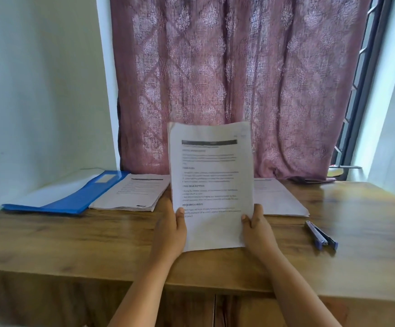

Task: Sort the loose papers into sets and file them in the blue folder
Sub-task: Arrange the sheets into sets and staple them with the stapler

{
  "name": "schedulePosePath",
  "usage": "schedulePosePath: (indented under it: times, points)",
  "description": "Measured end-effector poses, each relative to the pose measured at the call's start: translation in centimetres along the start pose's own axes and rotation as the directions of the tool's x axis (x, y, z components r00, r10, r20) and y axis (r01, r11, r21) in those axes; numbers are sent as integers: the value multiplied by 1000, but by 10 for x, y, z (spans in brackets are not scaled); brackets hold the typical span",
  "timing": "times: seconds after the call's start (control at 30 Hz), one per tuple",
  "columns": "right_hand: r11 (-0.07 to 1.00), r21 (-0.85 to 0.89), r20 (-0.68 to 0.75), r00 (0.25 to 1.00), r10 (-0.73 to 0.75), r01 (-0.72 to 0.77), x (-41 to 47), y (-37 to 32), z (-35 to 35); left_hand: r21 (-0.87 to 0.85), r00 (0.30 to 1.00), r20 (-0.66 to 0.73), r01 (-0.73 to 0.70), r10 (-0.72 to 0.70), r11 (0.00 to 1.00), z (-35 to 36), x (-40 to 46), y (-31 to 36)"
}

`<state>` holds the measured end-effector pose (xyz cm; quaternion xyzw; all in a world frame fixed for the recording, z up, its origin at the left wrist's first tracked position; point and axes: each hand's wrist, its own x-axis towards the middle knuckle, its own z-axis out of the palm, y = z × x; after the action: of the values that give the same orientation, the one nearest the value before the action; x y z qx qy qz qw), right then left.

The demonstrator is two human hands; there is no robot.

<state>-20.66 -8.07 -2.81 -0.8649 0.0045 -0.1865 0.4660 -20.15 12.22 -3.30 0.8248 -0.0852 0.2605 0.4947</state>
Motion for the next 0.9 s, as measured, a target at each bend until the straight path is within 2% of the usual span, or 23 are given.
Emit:
schedulePosePath:
  times: [0.17,0.27,0.33,0.37,0.43,0.53,0.6,0.7,0.73,0.8,0.83,0.9]
  points:
    - [982,-173,165,981,101,-72,-2,0,-10,14,985,114,126,-127,992,-15,-6,2]
    - [951,-279,268,939,214,-137,-2,1,-22,-16,921,263,301,-287,953,-31,-11,3]
    - [928,-339,321,909,266,-152,-2,3,-27,48,863,305,408,-402,912,-39,-15,-3]
    - [915,-384,333,905,265,-126,-1,3,-27,97,835,320,440,-447,893,-41,-18,-5]
    - [884,-467,396,900,184,24,1,1,-26,190,793,350,460,-498,867,-43,-23,-9]
    - [871,-435,552,832,58,227,4,-1,-24,253,762,359,478,-540,841,-46,-20,-16]
    - [878,-416,603,794,72,236,6,-4,-26,366,743,379,427,-552,827,-52,-18,-12]
    - [880,-420,626,773,104,222,15,-8,-26,610,725,400,246,-561,753,-58,-13,7]
    - [875,-427,632,768,109,227,18,-8,-26,684,744,376,178,-552,707,-59,-10,13]
    - [849,-458,645,756,113,263,24,-10,-23,792,835,313,33,-452,609,-59,2,20]
    - [831,-475,653,749,113,289,27,-11,-22,787,874,321,-33,-364,616,-56,10,18]
    - [812,-490,666,738,113,318,32,-13,-20,638,893,416,-150,-174,755,-44,28,18]
